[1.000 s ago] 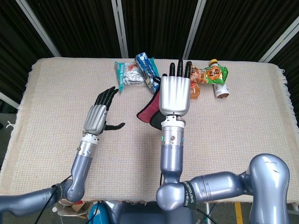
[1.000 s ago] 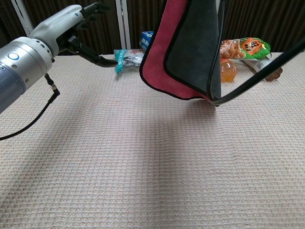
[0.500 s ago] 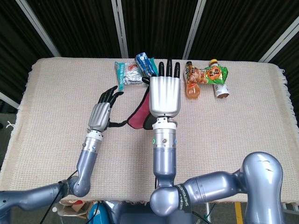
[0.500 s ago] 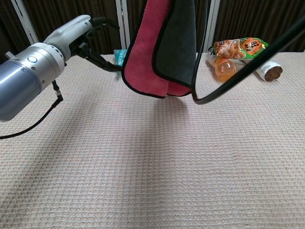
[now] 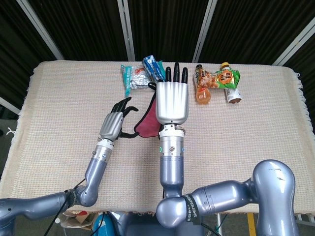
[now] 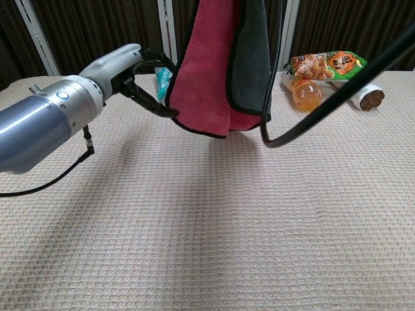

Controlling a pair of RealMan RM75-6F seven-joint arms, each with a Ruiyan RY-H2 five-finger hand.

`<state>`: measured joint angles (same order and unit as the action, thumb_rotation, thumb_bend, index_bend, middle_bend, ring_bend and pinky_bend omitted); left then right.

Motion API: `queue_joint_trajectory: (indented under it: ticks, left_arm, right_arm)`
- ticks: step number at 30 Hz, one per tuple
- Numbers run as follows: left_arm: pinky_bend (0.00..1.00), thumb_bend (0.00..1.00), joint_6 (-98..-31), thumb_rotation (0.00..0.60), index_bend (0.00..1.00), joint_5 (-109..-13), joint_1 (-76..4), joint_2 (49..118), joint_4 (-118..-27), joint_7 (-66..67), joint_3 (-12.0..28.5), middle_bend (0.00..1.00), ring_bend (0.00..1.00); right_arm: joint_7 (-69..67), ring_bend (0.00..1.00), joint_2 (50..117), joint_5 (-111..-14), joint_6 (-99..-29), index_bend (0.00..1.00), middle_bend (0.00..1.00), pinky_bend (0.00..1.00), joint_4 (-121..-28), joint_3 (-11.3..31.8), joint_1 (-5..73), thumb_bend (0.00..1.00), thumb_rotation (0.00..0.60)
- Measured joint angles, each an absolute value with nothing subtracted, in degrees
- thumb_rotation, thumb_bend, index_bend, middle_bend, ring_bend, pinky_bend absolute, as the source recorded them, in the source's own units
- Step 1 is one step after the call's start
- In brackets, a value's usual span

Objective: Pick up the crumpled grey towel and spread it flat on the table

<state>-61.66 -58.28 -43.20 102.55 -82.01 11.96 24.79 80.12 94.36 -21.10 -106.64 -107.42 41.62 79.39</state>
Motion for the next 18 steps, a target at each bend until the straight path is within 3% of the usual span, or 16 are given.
queue_joint_trajectory:
  ticks: [9,18]
  left_arm:
    - [0.02,0.26,-58.9,0.6,0.43,-55.2,-43.96,102.62,-82.52,11.23,24.13,0.04,0.0]
    - [0.02,0.34,-57.93,0.6,0.5,-53.73,-44.69,102.87,-82.22,10.65,23.96,0.05,0.0]
  right_arm:
    - [79.69,0.11,94.58,-21.07,-107.08,0.68,0.24,0.15,-107.53,41.28,80.15,0.67,0.6]
    - [79.44,0.11,94.83,-20.94,-107.75,0.69,0.24,0.16,-107.77,40.84,80.62,0.67,0.6]
